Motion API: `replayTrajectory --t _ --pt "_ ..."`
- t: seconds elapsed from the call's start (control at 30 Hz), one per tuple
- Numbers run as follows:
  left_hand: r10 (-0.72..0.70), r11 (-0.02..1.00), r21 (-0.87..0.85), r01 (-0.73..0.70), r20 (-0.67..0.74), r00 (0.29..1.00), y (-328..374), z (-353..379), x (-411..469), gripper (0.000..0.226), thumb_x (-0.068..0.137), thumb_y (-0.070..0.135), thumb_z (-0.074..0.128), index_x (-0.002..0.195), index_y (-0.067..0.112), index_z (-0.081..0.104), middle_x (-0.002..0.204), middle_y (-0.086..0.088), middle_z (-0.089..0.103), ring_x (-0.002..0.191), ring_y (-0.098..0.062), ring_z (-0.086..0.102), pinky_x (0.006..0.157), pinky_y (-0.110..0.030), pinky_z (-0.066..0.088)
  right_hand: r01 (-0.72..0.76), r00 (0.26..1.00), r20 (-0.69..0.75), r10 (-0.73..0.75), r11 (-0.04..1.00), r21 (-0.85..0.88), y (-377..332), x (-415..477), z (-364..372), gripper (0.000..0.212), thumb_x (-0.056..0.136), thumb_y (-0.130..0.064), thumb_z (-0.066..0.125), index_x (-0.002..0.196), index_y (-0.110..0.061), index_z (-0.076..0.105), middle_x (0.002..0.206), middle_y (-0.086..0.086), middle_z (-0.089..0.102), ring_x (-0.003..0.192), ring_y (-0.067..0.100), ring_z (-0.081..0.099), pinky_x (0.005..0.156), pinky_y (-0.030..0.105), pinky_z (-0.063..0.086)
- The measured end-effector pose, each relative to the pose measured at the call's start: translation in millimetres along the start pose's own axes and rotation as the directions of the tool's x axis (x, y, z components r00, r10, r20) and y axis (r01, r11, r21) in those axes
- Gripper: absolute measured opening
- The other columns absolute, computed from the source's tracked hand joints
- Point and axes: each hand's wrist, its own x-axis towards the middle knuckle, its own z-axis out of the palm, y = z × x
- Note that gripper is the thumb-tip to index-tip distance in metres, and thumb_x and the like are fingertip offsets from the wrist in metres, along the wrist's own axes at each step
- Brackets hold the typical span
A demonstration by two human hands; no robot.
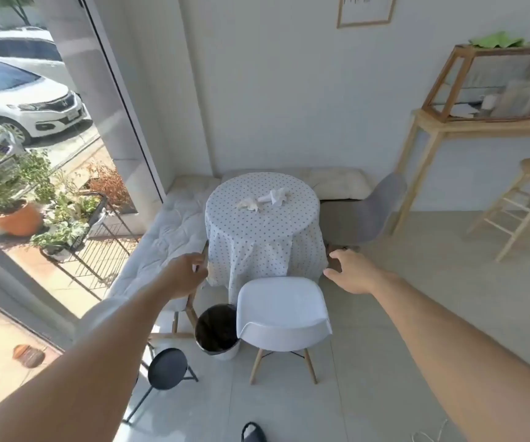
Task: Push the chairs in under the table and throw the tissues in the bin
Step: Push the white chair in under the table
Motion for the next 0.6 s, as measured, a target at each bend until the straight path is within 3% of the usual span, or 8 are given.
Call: replayTrajectory --t 0.3,0.43,0.6 --pt "-0.071 0.986 -0.129 0.104 0.240 0.968 -38 110 72 0.055 0.102 0.043 0.058 0.150 0.020 0.050 0.144 0.002 0.063 0.132 -0.024 0.060 0.110 -0.041 0.047 -0.092 0.962 0.261 0.077 0.995 0.048 4 76 121 0.062 0.099 -0.054 0.047 0.152 -0.021 0.041 0.156 0.007 0.043 0.141 0.025 0.043 0.112 0.043 0.040" --pt "-0.044 0.974 -0.195 0.116 0.341 0.939 -53 171 98 0.064 0.096 0.060 0.053 0.151 0.028 0.050 0.142 0.006 0.064 0.131 -0.020 0.061 0.107 -0.035 0.049 -0.216 0.895 0.395 0.208 0.976 -0.024 10 92 181 0.069 0.099 -0.058 0.042 0.156 -0.022 0.031 0.159 0.011 0.028 0.139 0.033 0.041 0.109 0.049 0.042" --pt "0.036 0.983 -0.178 0.050 0.446 0.894 -59 234 105 0.050 0.102 0.047 0.057 0.148 0.028 0.055 0.144 0.005 0.063 0.132 -0.017 0.058 0.114 -0.033 0.043 -0.209 0.868 0.434 0.242 0.970 -0.124 21 104 227 0.070 0.100 -0.062 0.037 0.159 -0.027 0.025 0.167 0.013 0.016 0.150 0.033 0.026 0.116 0.049 0.032"
